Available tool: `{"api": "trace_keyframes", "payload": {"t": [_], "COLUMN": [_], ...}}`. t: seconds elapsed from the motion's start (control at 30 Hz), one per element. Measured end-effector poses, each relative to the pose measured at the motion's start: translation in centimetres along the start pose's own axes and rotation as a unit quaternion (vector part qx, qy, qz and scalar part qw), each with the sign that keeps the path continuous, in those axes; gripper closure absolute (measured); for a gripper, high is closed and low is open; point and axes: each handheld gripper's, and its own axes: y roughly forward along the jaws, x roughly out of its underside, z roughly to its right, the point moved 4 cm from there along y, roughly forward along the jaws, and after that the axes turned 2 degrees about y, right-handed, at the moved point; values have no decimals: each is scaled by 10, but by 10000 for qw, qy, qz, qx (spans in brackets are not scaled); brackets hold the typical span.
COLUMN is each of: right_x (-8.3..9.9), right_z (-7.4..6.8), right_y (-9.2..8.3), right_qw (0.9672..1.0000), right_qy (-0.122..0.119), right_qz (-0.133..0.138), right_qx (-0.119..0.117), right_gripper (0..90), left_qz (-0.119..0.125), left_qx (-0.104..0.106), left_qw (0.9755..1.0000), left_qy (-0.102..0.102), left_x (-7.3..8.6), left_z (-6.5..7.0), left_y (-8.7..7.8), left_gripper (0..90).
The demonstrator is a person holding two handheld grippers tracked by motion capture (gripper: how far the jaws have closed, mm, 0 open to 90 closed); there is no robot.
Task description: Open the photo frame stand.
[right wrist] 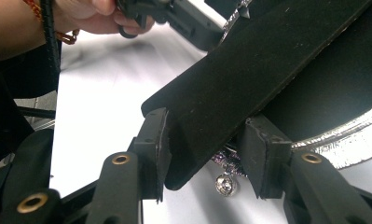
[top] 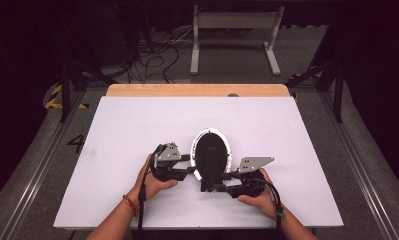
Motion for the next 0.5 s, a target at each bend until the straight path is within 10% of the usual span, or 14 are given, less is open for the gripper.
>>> {"api": "trace_keyframes", "payload": {"t": [0.5], "right_x": [-4], "right_z": [-10], "right_y": [1], "right_qw": [9984], "right_qy": [-560], "right_qz": [43], "right_qx": [91], "right_gripper": [555], "left_qz": [-20], "left_qx": [223], "left_qw": [9997], "left_qy": [-98], "left_x": [-2], "left_z": [0], "left_y": [5], "left_gripper": [374]}}
